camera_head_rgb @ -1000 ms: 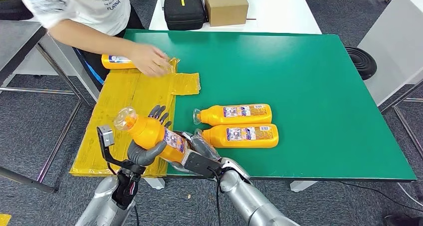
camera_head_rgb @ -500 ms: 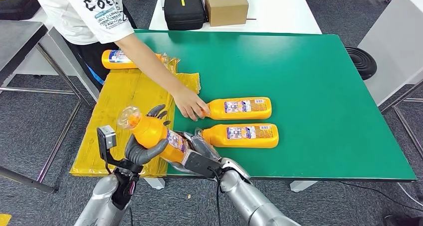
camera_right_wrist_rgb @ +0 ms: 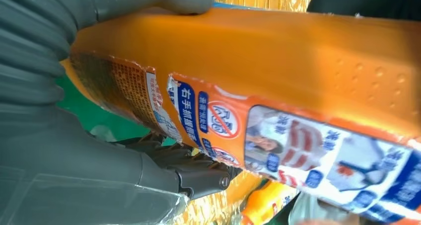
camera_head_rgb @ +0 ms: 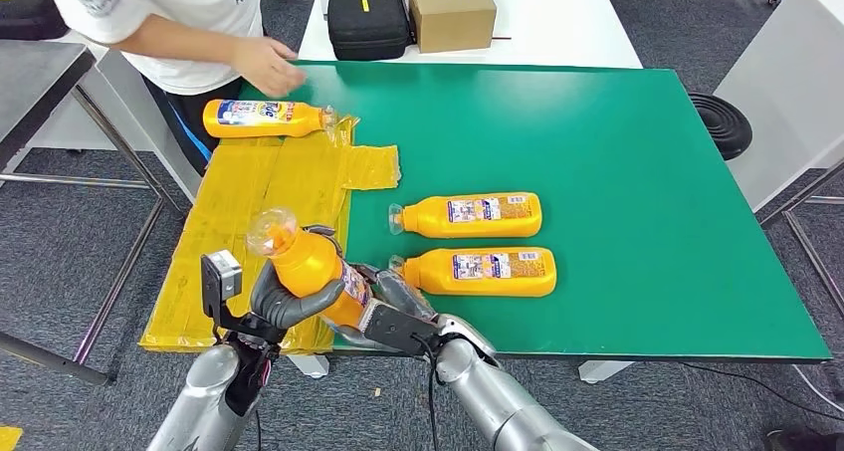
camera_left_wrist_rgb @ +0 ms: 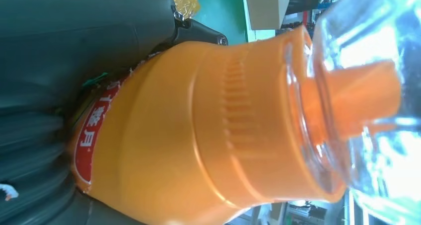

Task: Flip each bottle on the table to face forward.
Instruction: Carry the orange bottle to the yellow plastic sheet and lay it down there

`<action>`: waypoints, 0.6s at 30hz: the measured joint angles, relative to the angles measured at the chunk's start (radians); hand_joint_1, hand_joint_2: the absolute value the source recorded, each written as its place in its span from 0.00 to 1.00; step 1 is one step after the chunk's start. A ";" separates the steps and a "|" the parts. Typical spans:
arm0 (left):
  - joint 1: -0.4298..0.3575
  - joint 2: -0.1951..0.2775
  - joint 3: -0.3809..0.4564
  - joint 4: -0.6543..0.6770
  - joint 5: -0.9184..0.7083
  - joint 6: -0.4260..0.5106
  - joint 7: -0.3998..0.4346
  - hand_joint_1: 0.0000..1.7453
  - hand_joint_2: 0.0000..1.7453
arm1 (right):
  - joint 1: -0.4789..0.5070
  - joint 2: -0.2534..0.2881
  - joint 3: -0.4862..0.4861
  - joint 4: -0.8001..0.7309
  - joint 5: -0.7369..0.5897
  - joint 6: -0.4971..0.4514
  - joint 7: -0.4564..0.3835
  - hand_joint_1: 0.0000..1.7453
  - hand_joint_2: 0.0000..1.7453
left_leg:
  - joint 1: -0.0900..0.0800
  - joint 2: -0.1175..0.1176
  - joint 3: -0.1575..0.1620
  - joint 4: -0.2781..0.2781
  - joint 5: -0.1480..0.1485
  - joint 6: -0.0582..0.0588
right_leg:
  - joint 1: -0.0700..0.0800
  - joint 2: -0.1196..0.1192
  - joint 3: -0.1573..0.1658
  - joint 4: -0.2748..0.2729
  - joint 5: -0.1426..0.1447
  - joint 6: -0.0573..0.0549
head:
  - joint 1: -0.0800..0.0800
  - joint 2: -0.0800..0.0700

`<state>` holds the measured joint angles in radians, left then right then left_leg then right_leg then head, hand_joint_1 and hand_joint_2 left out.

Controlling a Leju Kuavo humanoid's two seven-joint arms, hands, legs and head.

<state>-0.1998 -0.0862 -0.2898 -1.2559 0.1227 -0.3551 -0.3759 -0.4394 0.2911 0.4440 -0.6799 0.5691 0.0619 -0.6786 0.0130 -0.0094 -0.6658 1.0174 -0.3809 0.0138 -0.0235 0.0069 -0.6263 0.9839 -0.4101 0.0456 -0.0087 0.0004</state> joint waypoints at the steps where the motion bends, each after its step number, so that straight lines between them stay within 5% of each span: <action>1: -0.001 0.000 -0.001 -0.001 -0.003 -0.005 0.001 1.00 1.00 | 0.002 0.000 0.001 -0.004 -0.001 -0.001 0.000 0.00 0.25 | 0.000 0.000 0.000 0.000 0.000 0.000 | 0.000 0.000 0.000 0.000 0.000 0.000 | 0.000 0.000; 2: -0.001 0.000 -0.001 -0.002 -0.005 -0.011 0.001 1.00 1.00 | 0.004 0.001 0.002 -0.008 -0.003 -0.004 0.001 0.00 0.00 | 0.000 0.000 0.000 0.000 0.000 0.000 | 0.000 0.000 0.000 0.000 0.000 0.000 | 0.000 0.000; 18: -0.002 0.020 0.014 -0.034 -0.046 0.053 0.012 1.00 1.00 | 0.043 -0.007 -0.037 -0.184 -0.067 -0.062 0.026 0.00 0.00 | 0.000 0.000 0.000 0.000 0.000 0.000 | 0.000 0.000 0.000 0.000 0.000 0.000 | 0.000 0.000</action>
<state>-0.2022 -0.0666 -0.2761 -1.2902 0.0769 -0.3024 -0.3644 -0.3966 0.2841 0.4067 -0.8639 0.5020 -0.0002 -0.6530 0.0131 -0.0093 -0.6658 1.0174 -0.3809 0.0138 -0.0235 0.0070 -0.6264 0.9840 -0.4100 0.0456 -0.0087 0.0004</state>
